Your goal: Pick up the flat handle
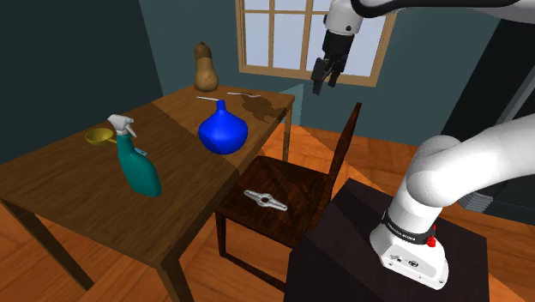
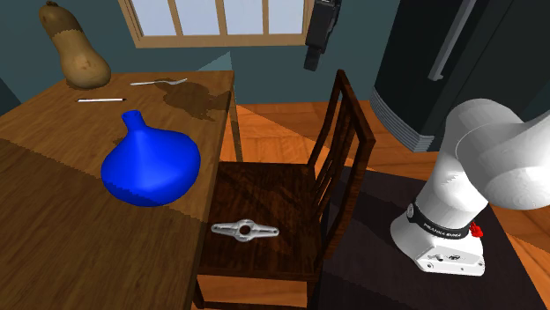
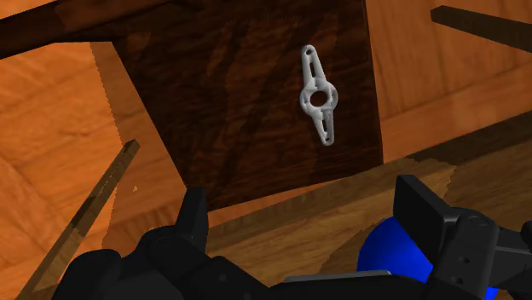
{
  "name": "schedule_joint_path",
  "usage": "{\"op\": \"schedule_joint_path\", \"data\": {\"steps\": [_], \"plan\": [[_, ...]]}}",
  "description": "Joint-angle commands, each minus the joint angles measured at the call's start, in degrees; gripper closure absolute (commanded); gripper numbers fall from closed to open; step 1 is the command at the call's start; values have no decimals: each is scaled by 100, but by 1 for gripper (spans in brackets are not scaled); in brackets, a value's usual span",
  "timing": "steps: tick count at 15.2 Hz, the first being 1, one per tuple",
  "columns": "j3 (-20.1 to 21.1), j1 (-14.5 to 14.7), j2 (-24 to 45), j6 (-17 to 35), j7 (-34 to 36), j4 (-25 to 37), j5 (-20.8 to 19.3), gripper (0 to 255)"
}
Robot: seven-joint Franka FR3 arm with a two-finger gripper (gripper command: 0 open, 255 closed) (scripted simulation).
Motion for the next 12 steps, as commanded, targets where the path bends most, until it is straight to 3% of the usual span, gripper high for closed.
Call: {"op": "schedule_joint_path", "data": {"steps": [1, 12], "plan": [[0, 0, 0, 0, 0, 0, 0, 0], [172, 120, 907, 1990, 259, -1353, 135, 0]]}}
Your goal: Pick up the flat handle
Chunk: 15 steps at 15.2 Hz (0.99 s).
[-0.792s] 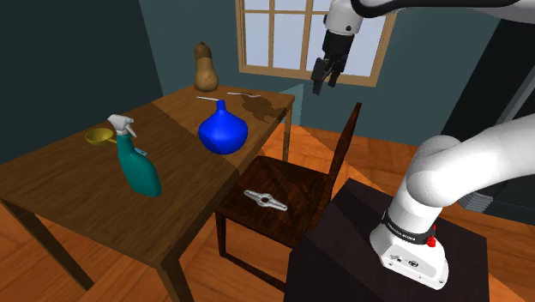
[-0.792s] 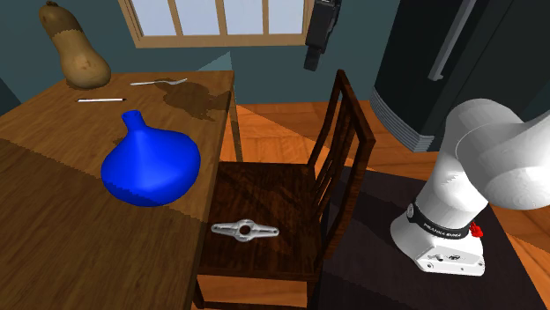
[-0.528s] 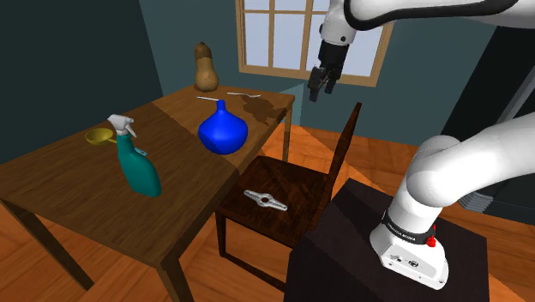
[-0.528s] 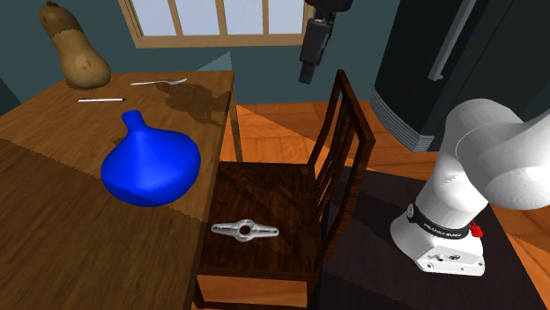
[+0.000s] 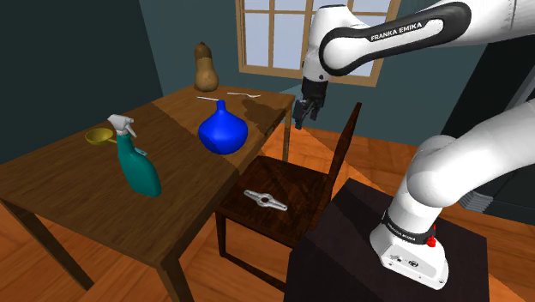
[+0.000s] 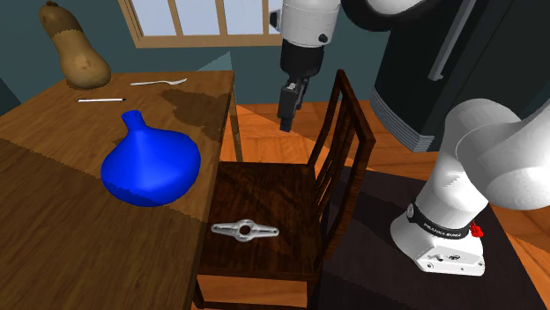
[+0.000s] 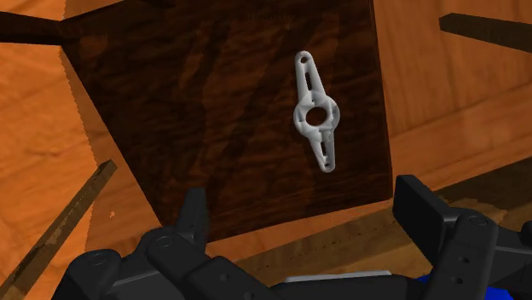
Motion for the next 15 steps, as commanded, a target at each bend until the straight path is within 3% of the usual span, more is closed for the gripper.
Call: {"op": "schedule_joint_path", "data": {"steps": [1, 8, 15], "plan": [[41, 27, 243, 428, 57, -222, 28, 0], [173, 103, 1431, 1828, 223, -602, 93, 0], [313, 154, 2981, 3196, 430, -587, 71, 0]]}}
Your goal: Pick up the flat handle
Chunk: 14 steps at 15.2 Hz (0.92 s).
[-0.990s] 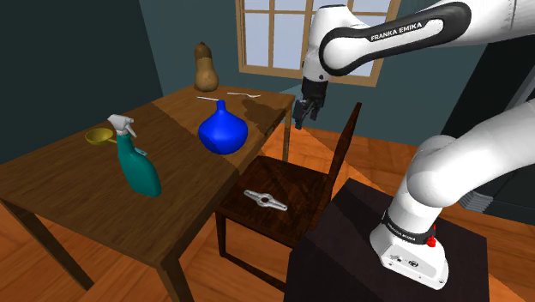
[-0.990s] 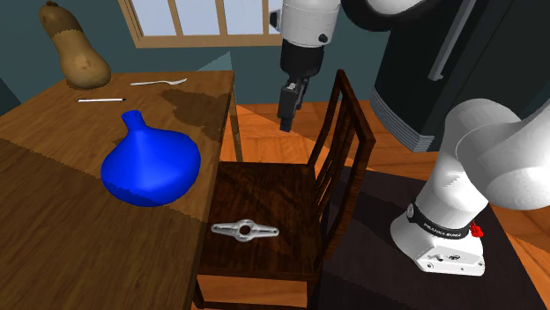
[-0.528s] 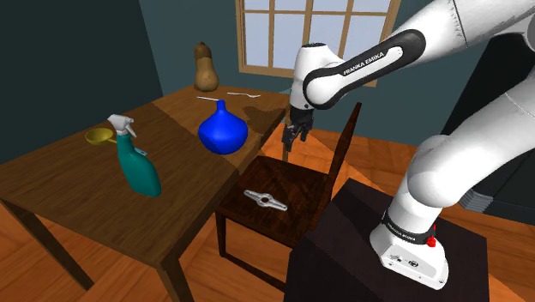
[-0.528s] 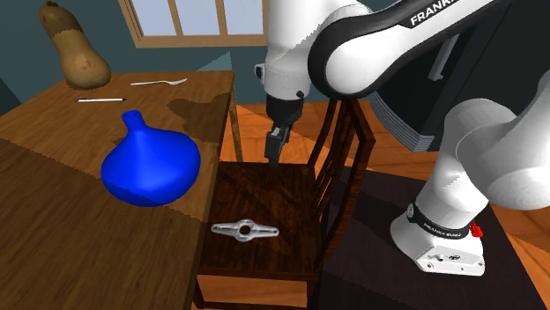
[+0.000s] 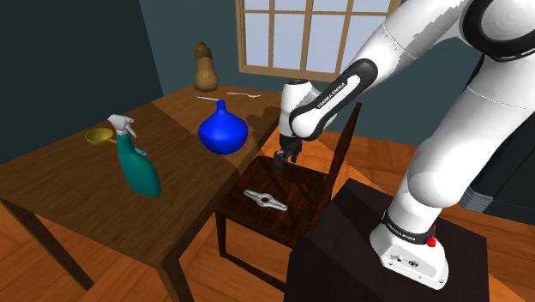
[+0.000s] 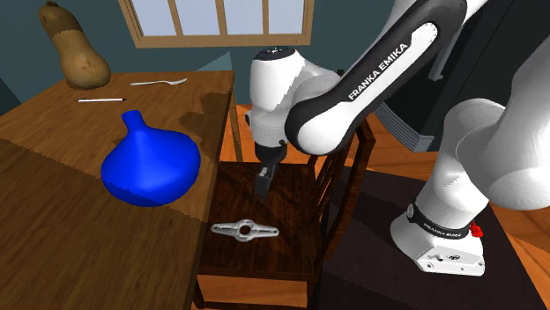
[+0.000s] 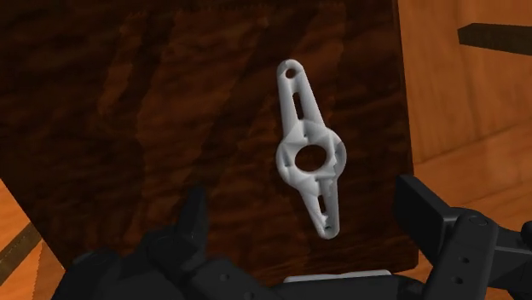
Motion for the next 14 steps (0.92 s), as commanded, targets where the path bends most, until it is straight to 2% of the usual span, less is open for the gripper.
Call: {"op": "schedule_joint_path", "data": {"steps": [1, 11, 14], "plan": [[32, 8, 499, 395, 64, 66, -32, 0], [-6, 232, 2990, 1878, 537, 834, -378, 0], [-51, 280, 3277, 2060, 573, 930, -413, 0]]}}
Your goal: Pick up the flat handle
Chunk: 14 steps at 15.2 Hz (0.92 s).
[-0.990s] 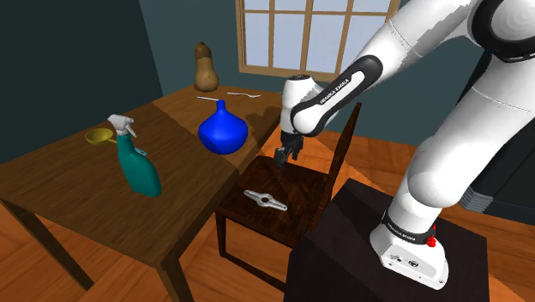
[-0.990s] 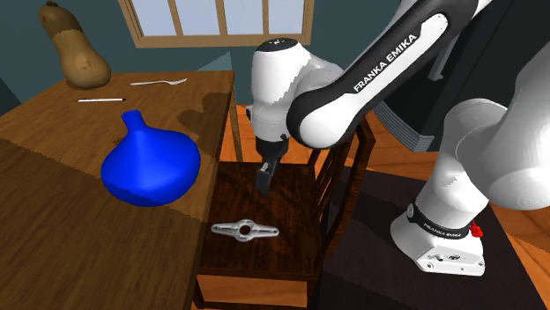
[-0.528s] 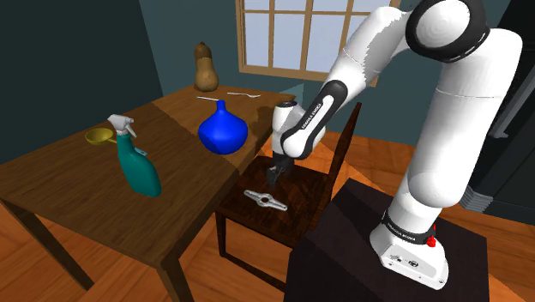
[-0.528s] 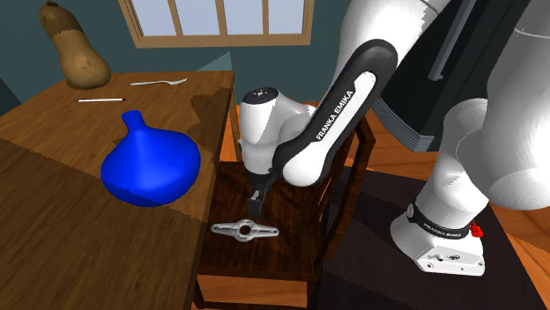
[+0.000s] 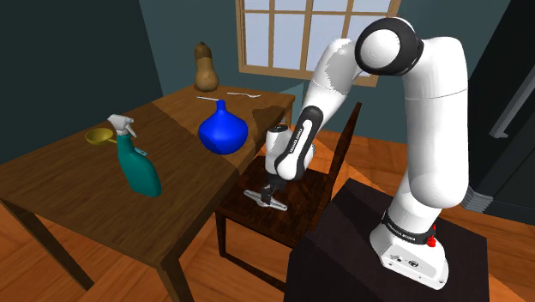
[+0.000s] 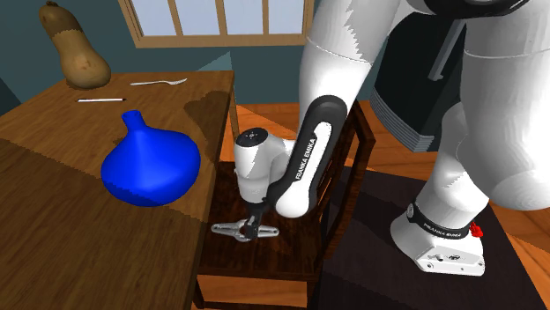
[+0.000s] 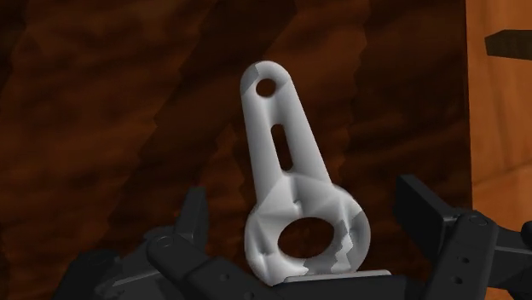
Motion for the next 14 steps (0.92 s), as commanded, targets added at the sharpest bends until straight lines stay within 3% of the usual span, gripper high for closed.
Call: {"op": "schedule_joint_path", "data": {"steps": [1, 7, 8, 14], "plan": [[-33, 28, 219, 131, 21, 88, -27, 0], [-109, 93, 648, 424, 60, 226, -73, 0], [-111, 92, 647, 424, 59, 225, -74, 255], [-109, 86, 626, 424, 54, 204, -74, 255]]}}
